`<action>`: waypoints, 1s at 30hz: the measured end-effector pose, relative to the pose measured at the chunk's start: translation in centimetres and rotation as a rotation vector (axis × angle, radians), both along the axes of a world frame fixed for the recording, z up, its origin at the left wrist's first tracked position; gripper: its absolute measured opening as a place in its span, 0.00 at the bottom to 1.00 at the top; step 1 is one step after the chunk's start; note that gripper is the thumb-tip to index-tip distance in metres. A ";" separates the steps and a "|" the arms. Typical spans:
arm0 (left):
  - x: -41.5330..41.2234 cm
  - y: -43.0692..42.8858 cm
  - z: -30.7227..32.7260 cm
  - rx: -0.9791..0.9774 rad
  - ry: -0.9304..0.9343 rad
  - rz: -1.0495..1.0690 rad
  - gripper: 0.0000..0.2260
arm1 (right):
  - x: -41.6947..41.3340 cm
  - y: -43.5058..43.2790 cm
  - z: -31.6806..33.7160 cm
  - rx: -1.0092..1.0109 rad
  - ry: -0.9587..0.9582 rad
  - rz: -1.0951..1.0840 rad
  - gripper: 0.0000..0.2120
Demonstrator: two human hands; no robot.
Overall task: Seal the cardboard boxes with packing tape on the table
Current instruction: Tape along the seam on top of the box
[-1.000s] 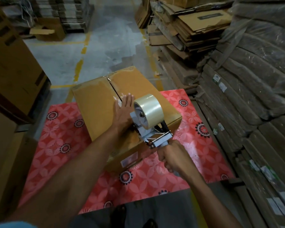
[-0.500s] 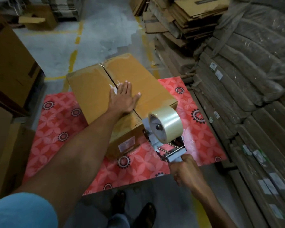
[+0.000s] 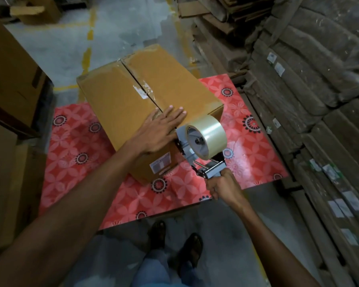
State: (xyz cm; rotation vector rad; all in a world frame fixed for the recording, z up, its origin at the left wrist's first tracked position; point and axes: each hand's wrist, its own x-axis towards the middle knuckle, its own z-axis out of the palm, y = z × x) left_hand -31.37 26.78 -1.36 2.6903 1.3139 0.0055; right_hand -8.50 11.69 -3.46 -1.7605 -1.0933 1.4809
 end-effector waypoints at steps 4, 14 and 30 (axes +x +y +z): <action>-0.1 0.1 -0.3 0.011 0.004 -0.006 0.30 | -0.7 -0.3 -0.8 -0.004 0.021 -0.005 0.13; 0.6 -0.1 0.1 -0.004 0.008 0.029 0.36 | 1.0 -6.5 -6.8 -0.172 0.169 -0.355 0.07; 1.8 -6.7 -1.2 0.117 0.142 0.223 0.31 | 9.3 5.9 -9.9 -0.087 -0.616 -0.335 0.19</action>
